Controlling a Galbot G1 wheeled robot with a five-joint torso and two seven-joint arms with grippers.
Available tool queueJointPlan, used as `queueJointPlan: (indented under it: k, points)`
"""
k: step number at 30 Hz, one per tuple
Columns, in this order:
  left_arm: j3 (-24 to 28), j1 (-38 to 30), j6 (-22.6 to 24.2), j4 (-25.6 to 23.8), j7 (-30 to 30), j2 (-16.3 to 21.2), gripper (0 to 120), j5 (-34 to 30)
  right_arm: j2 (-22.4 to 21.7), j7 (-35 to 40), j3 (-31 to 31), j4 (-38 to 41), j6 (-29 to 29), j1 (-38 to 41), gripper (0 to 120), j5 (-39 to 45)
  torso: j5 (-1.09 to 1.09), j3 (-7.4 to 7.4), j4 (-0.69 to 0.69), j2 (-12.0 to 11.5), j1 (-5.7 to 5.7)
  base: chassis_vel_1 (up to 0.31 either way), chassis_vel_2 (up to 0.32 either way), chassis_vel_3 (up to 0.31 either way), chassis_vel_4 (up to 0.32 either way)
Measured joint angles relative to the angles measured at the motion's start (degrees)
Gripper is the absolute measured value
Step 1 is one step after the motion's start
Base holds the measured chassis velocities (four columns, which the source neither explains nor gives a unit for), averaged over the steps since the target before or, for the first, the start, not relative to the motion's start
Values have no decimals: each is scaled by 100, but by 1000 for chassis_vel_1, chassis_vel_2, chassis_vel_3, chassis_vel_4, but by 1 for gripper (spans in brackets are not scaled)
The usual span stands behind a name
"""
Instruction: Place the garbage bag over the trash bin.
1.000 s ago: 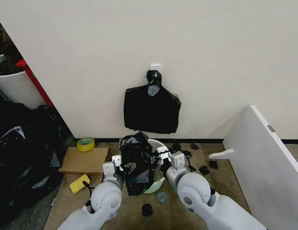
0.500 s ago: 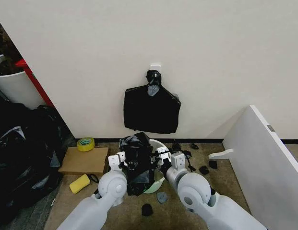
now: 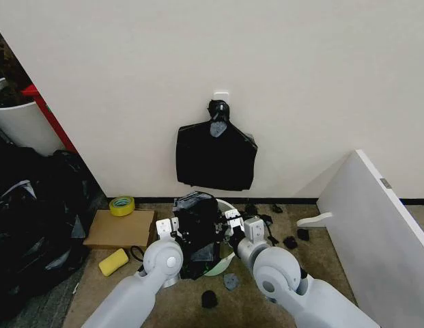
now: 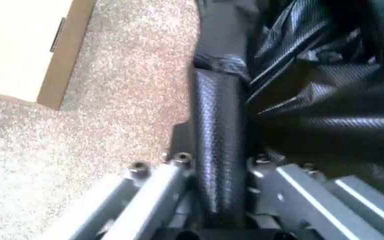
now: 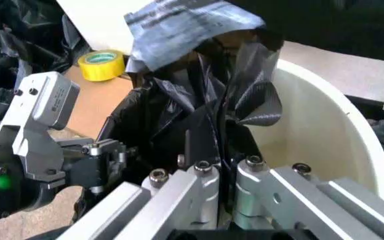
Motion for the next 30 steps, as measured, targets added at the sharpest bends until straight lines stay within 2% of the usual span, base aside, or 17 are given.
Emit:
queueJointPlan:
  k: [2, 8, 14, 22, 30]
  points:
    - [-6, 16, -56, -2, 17, 0, 1, 1, -2, 1, 0, -9, 24, -18, 0, -28, -2, 0, -1, 0, 0, 0, 0, 0, 0]
    - [-67, 104, -282, -75, 166, 64, 1, 119, -23, 14, 93, 16, 56, -76, 0, -59, -3, 1, -2, 0, 0, 0, 0, 0, 0]
    - [-347, 383, -577, -420, 463, 317, 1, 193, -145, 22, 377, 35, 208, -186, 0, -115, -1, 0, -1, 0, 0, 0, 0, 0, 0]
    - [-522, 872, -610, -800, 901, 612, 1, 561, -366, -57, 606, 18, 451, -149, 0, -81, -1, 0, -1, 0, 0, 0, 0, 0, 0]
    - [-600, 1154, -706, -1042, 1229, 729, 1, 833, -541, -35, 821, -144, 417, -108, 0, 253, 0, 0, -1, 0, 0, 0, 0, 0, 0]
